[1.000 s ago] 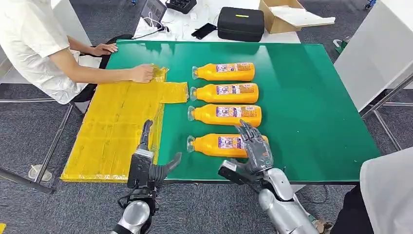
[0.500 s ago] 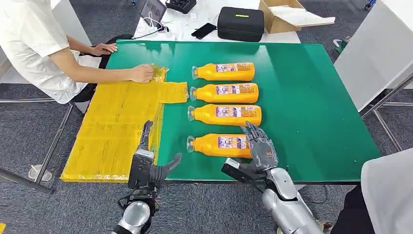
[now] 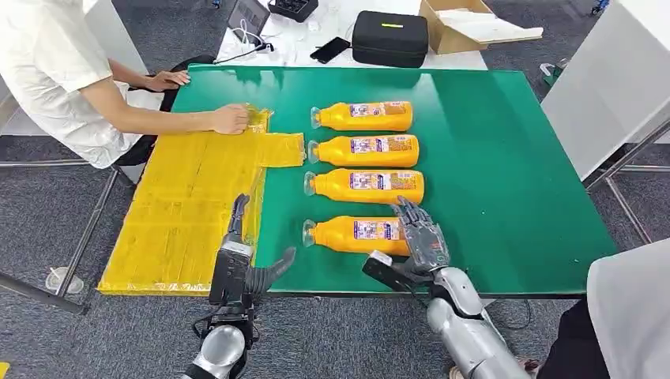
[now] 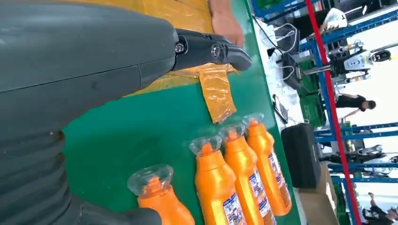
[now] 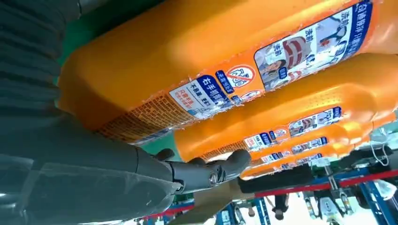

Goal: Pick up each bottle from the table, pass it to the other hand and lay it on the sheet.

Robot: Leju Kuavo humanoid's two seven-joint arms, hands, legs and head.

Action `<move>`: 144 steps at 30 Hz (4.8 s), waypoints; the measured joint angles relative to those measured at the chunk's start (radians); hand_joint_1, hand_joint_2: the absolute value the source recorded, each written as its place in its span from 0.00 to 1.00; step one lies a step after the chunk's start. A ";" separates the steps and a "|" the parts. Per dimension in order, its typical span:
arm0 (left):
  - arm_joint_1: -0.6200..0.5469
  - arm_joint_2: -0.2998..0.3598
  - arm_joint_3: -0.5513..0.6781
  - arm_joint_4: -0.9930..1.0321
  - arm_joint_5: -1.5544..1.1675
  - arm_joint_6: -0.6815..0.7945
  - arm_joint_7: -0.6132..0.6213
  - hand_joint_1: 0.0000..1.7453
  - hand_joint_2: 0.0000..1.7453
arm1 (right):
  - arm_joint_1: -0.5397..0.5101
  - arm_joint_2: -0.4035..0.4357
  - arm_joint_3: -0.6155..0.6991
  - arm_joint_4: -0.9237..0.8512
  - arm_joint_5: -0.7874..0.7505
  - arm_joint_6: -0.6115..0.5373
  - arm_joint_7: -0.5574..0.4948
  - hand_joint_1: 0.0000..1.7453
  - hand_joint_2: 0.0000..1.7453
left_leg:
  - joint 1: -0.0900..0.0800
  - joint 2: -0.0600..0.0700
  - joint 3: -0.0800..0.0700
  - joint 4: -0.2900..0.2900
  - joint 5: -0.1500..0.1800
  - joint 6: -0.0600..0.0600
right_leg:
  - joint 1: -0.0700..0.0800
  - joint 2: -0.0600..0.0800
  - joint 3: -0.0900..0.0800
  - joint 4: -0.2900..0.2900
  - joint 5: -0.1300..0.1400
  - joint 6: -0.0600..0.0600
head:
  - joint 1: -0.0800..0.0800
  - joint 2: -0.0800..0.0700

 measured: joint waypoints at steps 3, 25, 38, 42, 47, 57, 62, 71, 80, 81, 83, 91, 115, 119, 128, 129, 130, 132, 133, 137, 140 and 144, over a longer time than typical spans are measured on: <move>0.000 0.000 -0.002 0.000 0.001 -0.009 -0.001 0.00 1.00 | -0.022 0.000 -0.006 0.021 -0.013 0.029 0.000 0.00 1.00 | 0.000 0.000 0.000 0.000 0.000 0.000 | 0.000 0.000 0.000 0.000 0.000 0.000 | 0.000 0.000; -0.015 -0.002 -0.019 0.001 0.017 -0.020 0.002 0.00 1.00 | -0.159 -0.033 0.050 0.144 -0.005 0.269 0.046 1.00 1.00 | 0.000 0.002 0.009 0.000 0.000 0.000 | 0.000 0.001 0.007 0.000 0.000 0.000 | 0.000 0.000; -0.017 -0.008 -0.019 0.002 0.027 -0.007 -0.003 0.00 1.00 | -0.190 -0.050 0.077 0.190 -0.041 0.317 0.060 1.00 1.00 | 0.000 0.002 0.016 0.000 -0.002 -0.001 | 0.000 0.002 0.013 -0.001 0.000 0.000 | 0.000 0.000; -0.016 -0.010 -0.018 0.001 0.038 -0.007 -0.007 0.00 1.00 | -0.190 -0.050 0.077 0.193 -0.057 0.322 0.056 1.00 1.00 | 0.000 0.002 0.016 0.000 -0.002 -0.001 | 0.000 0.002 0.013 -0.001 0.000 0.000 | 0.000 0.000; -0.017 -0.017 -0.016 0.002 0.132 -0.010 -0.025 0.00 1.00 | -0.172 -0.051 0.058 0.193 -0.177 0.351 -0.033 0.99 1.00 | 0.000 0.002 0.016 0.000 -0.002 -0.001 | 0.000 0.002 0.014 -0.001 0.000 0.000 | 0.001 0.000; -0.001 -0.012 -0.035 0.002 0.267 -0.116 0.010 0.00 1.00 | -0.070 -0.026 -0.006 0.089 -0.300 0.311 -0.096 0.95 1.00 | 0.000 0.002 0.015 0.000 -0.002 -0.001 | 0.001 0.002 0.013 -0.001 -0.001 -0.001 | 0.000 0.000; 0.023 -0.001 -0.050 0.001 0.344 -0.261 0.072 0.00 1.00 | -0.034 -0.013 -0.034 0.053 -0.338 0.263 -0.131 0.87 1.00 | 0.000 0.001 0.013 0.000 -0.002 -0.001 | 0.000 0.002 0.012 -0.001 -0.001 0.000 | 0.000 0.000; 0.104 0.029 -0.052 -0.059 0.496 -0.369 0.030 0.00 1.00 | 0.071 0.024 -0.085 -0.063 -0.367 0.127 -0.197 1.00 1.00 | 0.000 0.000 0.007 0.000 -0.003 -0.001 | 0.000 0.002 0.008 0.000 -0.003 0.001 | 0.000 0.000; 0.116 0.053 -0.043 -0.056 0.586 -0.362 0.063 0.00 1.00 | 0.117 0.055 -0.087 -0.153 -0.387 0.116 -0.202 1.00 1.00 | 0.000 0.000 0.006 0.000 -0.003 -0.001 | 0.000 0.001 0.007 0.000 -0.004 0.001 | 0.000 0.000; 0.116 0.054 -0.043 -0.055 0.587 -0.360 0.063 0.00 1.00 | 0.118 0.056 -0.087 -0.155 -0.388 0.117 -0.201 1.00 1.00 | 0.000 0.000 0.006 0.000 -0.003 -0.001 | 0.000 0.001 0.006 0.000 -0.004 0.001 | 0.000 0.000; 0.116 0.056 -0.042 -0.051 0.590 -0.357 0.064 0.00 1.00 | 0.121 0.057 -0.087 -0.158 -0.389 0.118 -0.200 1.00 1.00 | 0.000 0.000 0.006 0.000 -0.003 -0.001 | 0.000 0.002 0.006 0.000 -0.004 0.001 | 0.000 0.000; 0.108 0.056 -0.034 -0.031 0.653 -0.356 0.098 0.00 1.00 | 0.133 0.057 -0.082 -0.189 -0.400 0.133 -0.212 1.00 1.00 | 0.000 0.000 0.006 0.000 -0.003 -0.001 | 0.000 0.002 0.006 0.000 -0.004 0.001 | 0.000 0.000; -0.021 0.006 0.061 0.006 0.792 -0.519 0.040 0.00 1.00 | 0.116 0.102 0.119 -0.285 -0.491 0.256 -0.237 1.00 1.00 | 0.000 0.000 0.005 0.000 -0.003 -0.001 | 0.000 0.001 0.006 0.000 -0.004 0.001 | 0.000 0.000; -0.013 0.006 0.074 -0.038 0.821 -0.574 0.037 0.00 1.00 | 0.109 0.112 0.129 -0.272 -0.500 0.270 -0.240 1.00 1.00 | 0.000 0.000 0.005 0.000 -0.003 -0.001 | 0.000 0.001 0.006 0.000 -0.004 0.001 | 0.000 0.000; 0.009 0.007 0.086 -0.089 0.809 -0.637 0.037 1.00 1.00 | 0.095 0.117 0.131 -0.241 -0.510 0.302 -0.249 1.00 1.00 | 0.000 0.000 0.005 0.000 -0.003 -0.001 | 0.000 0.001 0.005 0.000 -0.004 0.001 | 0.000 0.000; 0.009 0.007 0.086 -0.089 0.804 -0.637 0.037 0.88 1.00 | 0.094 0.119 0.132 -0.239 -0.510 0.304 -0.250 1.00 1.00 | 0.000 0.000 0.005 0.000 -0.003 -0.001 | 0.000 0.002 0.005 0.000 -0.004 0.001 | 0.000 0.000; 0.008 0.007 0.086 -0.086 0.799 -0.640 0.037 0.88 1.00 | 0.094 0.120 0.133 -0.238 -0.509 0.306 -0.252 1.00 1.00 | 0.000 0.000 0.005 0.000 -0.003 -0.001 | 0.000 0.001 0.005 0.000 -0.004 0.001 | 0.000 0.000; 0.005 0.007 0.086 -0.078 0.784 -0.647 0.036 0.90 1.00 | 0.094 0.121 0.135 -0.237 -0.507 0.309 -0.254 1.00 1.00 | 0.000 0.000 0.005 0.000 -0.003 -0.001 | 0.000 0.001 0.005 0.000 -0.004 0.001 | 0.000 0.000; 0.002 0.007 0.085 -0.073 0.772 -0.649 0.033 0.90 1.00 | 0.094 0.121 0.137 -0.237 -0.506 0.309 -0.256 1.00 1.00 | 0.000 0.000 0.005 0.000 -0.003 -0.001 | 0.000 0.001 0.005 0.000 -0.004 0.001 | 0.000 0.000; -0.014 0.007 0.079 -0.052 0.713 -0.625 0.009 1.00 1.00 | 0.094 0.121 0.138 -0.237 -0.504 0.309 -0.258 1.00 1.00 | 0.000 0.000 0.005 0.000 -0.003 -0.001 | 0.000 0.001 0.005 0.000 -0.004 0.001 | 0.000 0.000; -0.029 0.006 0.074 -0.031 0.686 -0.605 -0.004 0.99 1.00 | 0.094 0.121 0.140 -0.238 -0.502 0.309 -0.258 1.00 1.00 | 0.000 0.000 0.005 0.000 -0.003 -0.001 | 0.000 0.001 0.005 0.000 -0.004 0.001 | 0.000 0.000; -0.045 0.006 0.074 -0.003 0.706 -0.630 -0.004 1.00 1.00 | 0.094 0.121 0.141 -0.238 -0.502 0.312 -0.258 1.00 1.00 | 0.000 0.000 0.005 0.000 -0.003 -0.001 | 0.000 0.001 0.005 0.000 -0.004 0.001 | 0.000 0.000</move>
